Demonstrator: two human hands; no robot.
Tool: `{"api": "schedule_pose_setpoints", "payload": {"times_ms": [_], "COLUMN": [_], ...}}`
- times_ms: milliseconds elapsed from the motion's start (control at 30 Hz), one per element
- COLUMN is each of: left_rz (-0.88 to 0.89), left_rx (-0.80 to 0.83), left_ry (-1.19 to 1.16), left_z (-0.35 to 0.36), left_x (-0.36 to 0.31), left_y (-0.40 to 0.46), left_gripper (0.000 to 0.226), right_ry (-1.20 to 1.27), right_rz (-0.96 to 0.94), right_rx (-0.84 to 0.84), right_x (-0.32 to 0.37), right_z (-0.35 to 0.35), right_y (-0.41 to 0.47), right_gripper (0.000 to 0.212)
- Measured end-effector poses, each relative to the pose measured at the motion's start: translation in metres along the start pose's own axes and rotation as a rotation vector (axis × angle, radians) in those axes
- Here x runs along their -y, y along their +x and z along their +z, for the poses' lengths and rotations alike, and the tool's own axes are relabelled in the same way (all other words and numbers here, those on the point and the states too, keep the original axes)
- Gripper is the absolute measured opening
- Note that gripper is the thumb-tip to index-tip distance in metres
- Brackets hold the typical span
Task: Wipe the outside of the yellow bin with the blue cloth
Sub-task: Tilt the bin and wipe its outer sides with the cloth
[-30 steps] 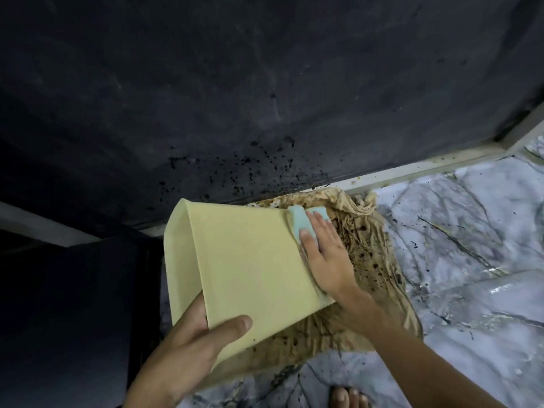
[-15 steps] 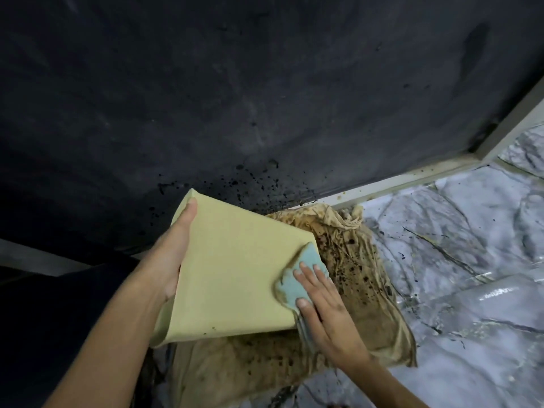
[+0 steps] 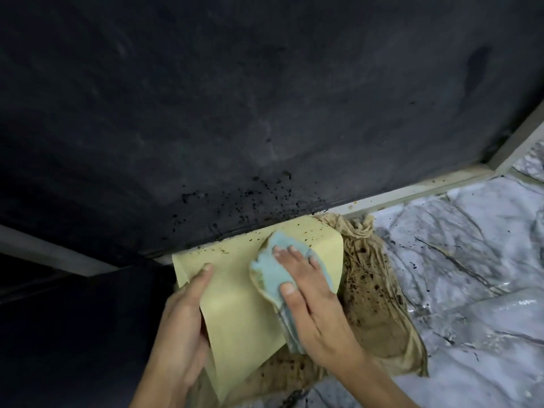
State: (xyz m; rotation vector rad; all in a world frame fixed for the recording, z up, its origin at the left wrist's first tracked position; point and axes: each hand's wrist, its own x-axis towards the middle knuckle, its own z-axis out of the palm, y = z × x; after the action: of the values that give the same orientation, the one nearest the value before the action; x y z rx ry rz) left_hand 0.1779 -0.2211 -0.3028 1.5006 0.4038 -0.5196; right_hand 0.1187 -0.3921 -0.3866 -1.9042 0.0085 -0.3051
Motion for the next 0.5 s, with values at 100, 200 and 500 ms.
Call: {"api": "schedule_pose_setpoints", "payload": {"times_ms": [100,200,500], "left_rz": [-0.032,-0.038,-0.140], "left_rx": [-0.033,-0.023,-0.033], "left_ry": [-0.010,0.006,0.011], "left_z": [0.002,0.005,0.002], "left_x": [0.002,0.006,0.024], "left_y": [0.000,-0.005,-0.010], "left_gripper": [0.045,0.056,0.062], "right_ry": [-0.188,-0.353,-0.448], "right_rz": [-0.008,0.012,0.200], "right_rx": [0.103,0.146,0.490], "right_x": [0.005,0.019,0.033], "right_z": [0.013,0.021,0.016], "right_y": [0.004,0.027,0.073], "right_gripper": [0.048,0.050,0.052]}}
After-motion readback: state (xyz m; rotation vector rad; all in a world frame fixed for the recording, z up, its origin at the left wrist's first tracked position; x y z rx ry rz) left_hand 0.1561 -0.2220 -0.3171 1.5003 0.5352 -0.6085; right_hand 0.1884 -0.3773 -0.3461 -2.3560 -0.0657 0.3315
